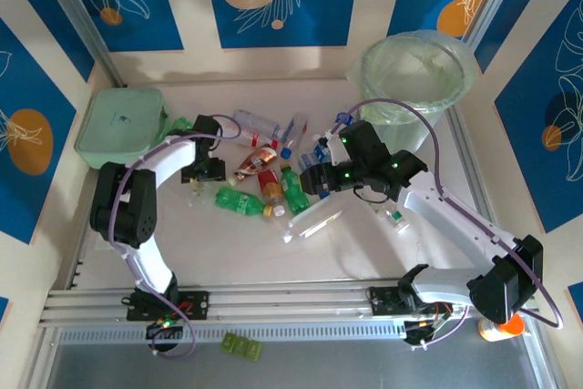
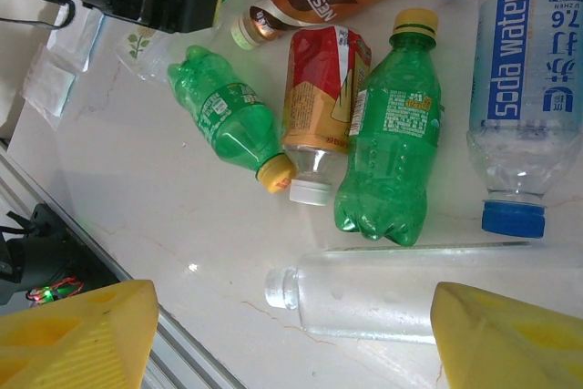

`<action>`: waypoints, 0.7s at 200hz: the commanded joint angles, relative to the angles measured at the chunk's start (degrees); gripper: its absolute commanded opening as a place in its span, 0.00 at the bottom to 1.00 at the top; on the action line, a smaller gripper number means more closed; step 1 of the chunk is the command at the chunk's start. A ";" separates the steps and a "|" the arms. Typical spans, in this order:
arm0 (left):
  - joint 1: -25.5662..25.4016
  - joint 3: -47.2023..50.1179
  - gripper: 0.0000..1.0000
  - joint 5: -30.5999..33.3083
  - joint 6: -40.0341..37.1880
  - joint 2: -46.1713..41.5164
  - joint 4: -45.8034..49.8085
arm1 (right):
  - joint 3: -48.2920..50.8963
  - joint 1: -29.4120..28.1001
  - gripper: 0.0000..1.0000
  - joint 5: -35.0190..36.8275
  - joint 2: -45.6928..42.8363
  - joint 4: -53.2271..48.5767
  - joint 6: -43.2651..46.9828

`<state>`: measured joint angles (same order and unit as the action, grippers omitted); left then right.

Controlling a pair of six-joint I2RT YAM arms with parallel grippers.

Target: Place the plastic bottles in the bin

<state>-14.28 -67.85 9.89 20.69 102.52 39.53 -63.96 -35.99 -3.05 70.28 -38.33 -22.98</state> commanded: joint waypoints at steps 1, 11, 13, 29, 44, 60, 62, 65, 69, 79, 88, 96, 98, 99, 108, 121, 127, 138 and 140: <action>0.47 1.59 0.75 -2.85 1.29 2.59 -0.74 | 0.07 -0.04 0.79 -1.08 -0.62 -0.26 -0.94; 0.41 1.25 0.73 -2.35 1.11 2.43 -0.53 | -0.02 -0.13 0.79 -1.00 -0.66 -0.51 -1.08; 0.44 1.19 0.72 -2.23 1.11 2.36 -0.51 | -0.02 -0.18 0.79 -0.95 -0.67 -0.52 -1.09; 0.64 0.95 0.69 -1.23 1.18 1.74 -0.42 | -0.19 -0.65 0.78 -0.42 -1.06 -0.95 -1.19; 0.70 0.87 0.61 -0.08 1.15 1.04 -0.50 | -0.20 -0.75 0.78 0.03 -1.53 -1.13 -1.27; 0.86 0.79 0.54 0.64 1.11 0.54 -0.43 | -0.24 -0.84 0.77 0.40 -1.81 -1.31 -1.28; 0.91 0.71 0.53 0.72 1.11 0.52 -0.36 | -0.27 -0.84 0.77 0.45 -1.88 -1.38 -1.28; 0.88 0.63 0.53 0.79 1.11 0.43 -0.31 | -0.28 -0.84 0.78 0.49 -1.90 -1.40 -1.28; 1.00 0.65 0.53 0.90 1.19 0.34 -0.25 | -0.35 -0.84 0.77 0.58 -1.98 -1.44 -1.23; 1.09 0.56 0.52 1.07 1.28 0.02 -0.15 | -0.45 -0.82 0.77 0.67 -1.99 -1.60 -1.19; 1.09 0.62 0.52 1.46 1.37 -0.42 -0.07 | -0.54 -0.84 0.77 0.72 -1.99 -1.56 -1.25; 1.10 0.49 0.52 1.77 1.46 -0.96 0.10 | -0.61 -0.84 0.77 0.93 -1.99 -1.65 -1.28; 1.03 0.48 0.52 1.86 1.53 -1.11 0.17 | -0.63 -0.84 0.77 0.94 -2.01 -1.66 -1.28; 1.07 0.50 0.52 1.92 1.54 -1.19 0.19 | -0.63 -0.84 0.77 0.94 -2.00 -1.66 -1.32; 1.09 0.28 0.51 2.41 1.70 -2.05 0.52 | -0.85 -0.84 0.77 1.20 -2.09 -1.73 -1.45; 1.10 -0.15 0.49 3.11 2.23 -3.62 1.02 | -1.24 -0.84 0.76 1.63 -2.16 -2.08 -1.67; 1.10 -0.28 0.48 3.54 2.46 -4.61 1.10 | -1.48 -0.84 0.76 2.00 -2.29 -2.27 -1.84; 1.03 -0.53 0.48 4.40 3.31 -6.99 1.09 | -2.06 -0.84 0.75 2.70 -2.66 -2.73 -2.06; 1.08 -0.57 0.47 4.60 3.37 -7.45 1.02 | -2.22 -0.84 0.75 2.81 -2.75 -2.83 -2.00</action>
<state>-13.89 -66.89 11.57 22.22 100.90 39.07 -64.01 -36.42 -1.63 69.43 -39.24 -24.12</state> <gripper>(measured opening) 0.559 0.755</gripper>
